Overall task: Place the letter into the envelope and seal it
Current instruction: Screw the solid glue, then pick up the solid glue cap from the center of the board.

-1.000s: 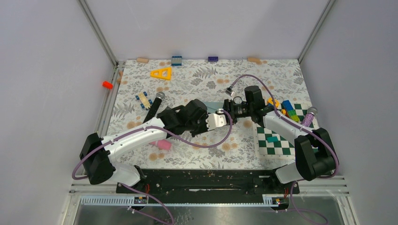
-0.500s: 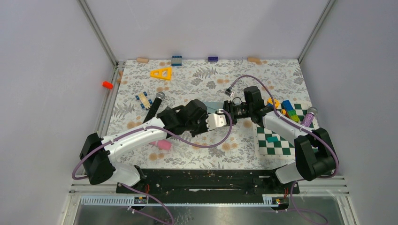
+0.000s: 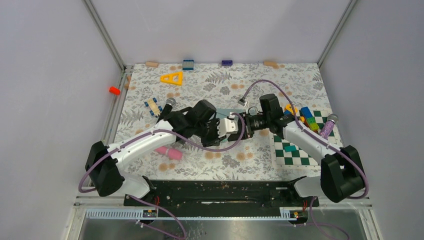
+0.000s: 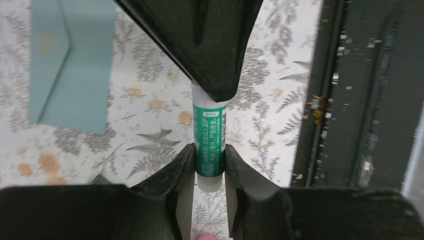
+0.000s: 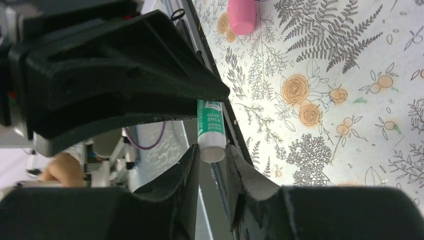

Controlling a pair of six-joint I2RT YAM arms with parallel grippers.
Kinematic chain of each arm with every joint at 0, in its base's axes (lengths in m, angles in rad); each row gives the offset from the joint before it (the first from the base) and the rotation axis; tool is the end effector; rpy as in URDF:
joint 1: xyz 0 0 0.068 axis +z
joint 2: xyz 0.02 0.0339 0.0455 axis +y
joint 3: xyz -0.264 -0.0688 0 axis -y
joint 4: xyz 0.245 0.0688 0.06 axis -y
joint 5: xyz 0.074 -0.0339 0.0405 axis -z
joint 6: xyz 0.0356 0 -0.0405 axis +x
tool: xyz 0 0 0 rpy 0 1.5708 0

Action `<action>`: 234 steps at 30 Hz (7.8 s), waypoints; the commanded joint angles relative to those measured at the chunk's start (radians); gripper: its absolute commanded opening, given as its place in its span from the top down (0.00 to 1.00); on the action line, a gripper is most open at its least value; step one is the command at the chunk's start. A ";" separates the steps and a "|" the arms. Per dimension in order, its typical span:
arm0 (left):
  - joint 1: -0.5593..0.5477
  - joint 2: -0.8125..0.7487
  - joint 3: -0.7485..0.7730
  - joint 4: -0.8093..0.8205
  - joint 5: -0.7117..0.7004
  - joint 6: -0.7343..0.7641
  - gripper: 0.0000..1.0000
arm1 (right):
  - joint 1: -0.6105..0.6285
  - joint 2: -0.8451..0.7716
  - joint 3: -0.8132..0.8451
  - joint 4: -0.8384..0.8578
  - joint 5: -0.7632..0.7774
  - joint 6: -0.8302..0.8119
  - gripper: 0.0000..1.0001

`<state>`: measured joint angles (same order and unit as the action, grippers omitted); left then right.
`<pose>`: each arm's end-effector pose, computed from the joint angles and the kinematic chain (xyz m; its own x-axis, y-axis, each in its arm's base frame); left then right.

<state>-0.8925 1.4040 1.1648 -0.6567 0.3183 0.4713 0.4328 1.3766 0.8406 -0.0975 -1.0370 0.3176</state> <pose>0.1769 -0.2373 0.2899 -0.0450 0.7431 -0.6676 0.9907 0.1193 0.0660 0.2455 0.1472 0.2445 -0.7739 -0.1825 -0.6065 -0.6333 0.2399 0.7358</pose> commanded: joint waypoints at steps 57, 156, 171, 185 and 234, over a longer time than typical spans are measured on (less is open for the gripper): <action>-0.065 -0.060 -0.048 0.215 -0.419 -0.049 0.95 | -0.092 0.077 0.029 0.221 -0.035 0.461 0.44; 0.161 0.152 0.151 -0.174 0.588 -0.056 0.89 | 0.156 -0.150 -0.066 0.122 0.075 -0.222 0.54; 0.167 0.134 0.148 -0.163 0.581 -0.065 0.90 | 0.169 -0.138 -0.064 0.104 0.063 -0.237 0.50; 0.175 0.124 0.148 -0.162 0.585 -0.066 0.90 | 0.174 -0.125 -0.052 0.056 0.041 -0.253 0.65; 0.463 0.123 -0.145 0.024 -0.357 -0.006 0.44 | 0.061 -0.200 -0.067 0.057 0.047 -0.224 0.75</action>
<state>-0.4305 1.4914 1.0092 -0.6952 -0.0055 0.4629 0.5060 1.2079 0.7708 -0.0696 -0.9672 0.0845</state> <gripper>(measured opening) 0.598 0.322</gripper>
